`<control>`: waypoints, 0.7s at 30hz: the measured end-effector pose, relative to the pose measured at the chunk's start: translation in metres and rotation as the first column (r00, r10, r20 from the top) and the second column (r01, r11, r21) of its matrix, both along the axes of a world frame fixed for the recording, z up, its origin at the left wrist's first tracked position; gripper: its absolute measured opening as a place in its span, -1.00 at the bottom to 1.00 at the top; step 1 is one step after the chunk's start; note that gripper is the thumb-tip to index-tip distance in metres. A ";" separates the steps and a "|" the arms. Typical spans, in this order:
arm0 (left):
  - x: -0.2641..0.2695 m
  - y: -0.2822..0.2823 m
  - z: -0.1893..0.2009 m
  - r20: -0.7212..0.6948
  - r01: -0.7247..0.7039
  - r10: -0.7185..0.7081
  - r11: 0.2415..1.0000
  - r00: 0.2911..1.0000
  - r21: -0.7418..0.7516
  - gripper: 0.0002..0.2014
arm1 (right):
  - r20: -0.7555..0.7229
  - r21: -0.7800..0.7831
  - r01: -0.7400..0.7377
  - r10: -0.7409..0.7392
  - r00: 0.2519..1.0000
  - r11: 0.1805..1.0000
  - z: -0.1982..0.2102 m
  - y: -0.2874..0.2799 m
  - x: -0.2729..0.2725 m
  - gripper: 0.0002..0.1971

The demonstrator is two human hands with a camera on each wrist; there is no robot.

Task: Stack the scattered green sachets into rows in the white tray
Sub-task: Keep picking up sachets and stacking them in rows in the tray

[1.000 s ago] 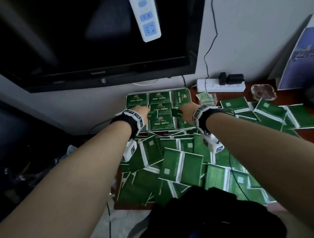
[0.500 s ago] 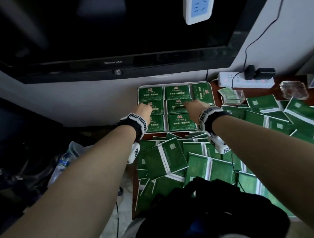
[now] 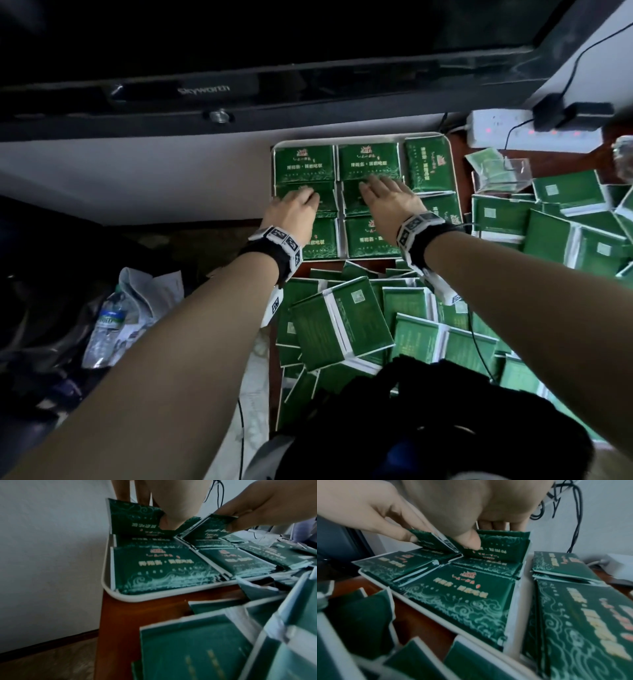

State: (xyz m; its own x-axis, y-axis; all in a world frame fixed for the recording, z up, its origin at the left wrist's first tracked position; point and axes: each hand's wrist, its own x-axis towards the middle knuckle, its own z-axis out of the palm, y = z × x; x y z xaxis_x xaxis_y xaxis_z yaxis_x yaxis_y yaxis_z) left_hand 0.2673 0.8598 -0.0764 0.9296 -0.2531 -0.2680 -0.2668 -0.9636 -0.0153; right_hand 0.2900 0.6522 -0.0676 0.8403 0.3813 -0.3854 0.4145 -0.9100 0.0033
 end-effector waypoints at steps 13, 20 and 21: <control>-0.002 0.016 -0.028 0.001 0.036 -0.036 0.997 0.999 -0.075 -0.37 | -0.068 -0.001 0.026 -0.026 0.997 1.000 -0.021 -0.003 0.001 -0.21; 0.009 0.020 -0.027 -0.023 0.055 -0.059 0.990 0.998 -0.133 -0.41 | -0.095 0.005 0.045 -0.044 0.994 0.999 -0.019 -0.003 0.008 -0.27; 0.009 0.020 -0.026 -0.024 0.061 -0.064 0.990 0.998 -0.131 -0.41 | -0.095 0.005 0.042 -0.041 0.995 0.999 -0.019 -0.004 0.009 -0.28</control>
State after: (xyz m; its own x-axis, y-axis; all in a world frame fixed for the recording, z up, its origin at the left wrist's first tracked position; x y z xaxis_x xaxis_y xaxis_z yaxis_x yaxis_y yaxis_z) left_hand 0.2767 0.8794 -0.1028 0.9035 -0.3448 -0.2544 -0.3251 -0.9384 0.1174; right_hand 0.2989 0.6485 -0.0863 0.8149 0.3501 -0.4618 0.3746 -0.9263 -0.0412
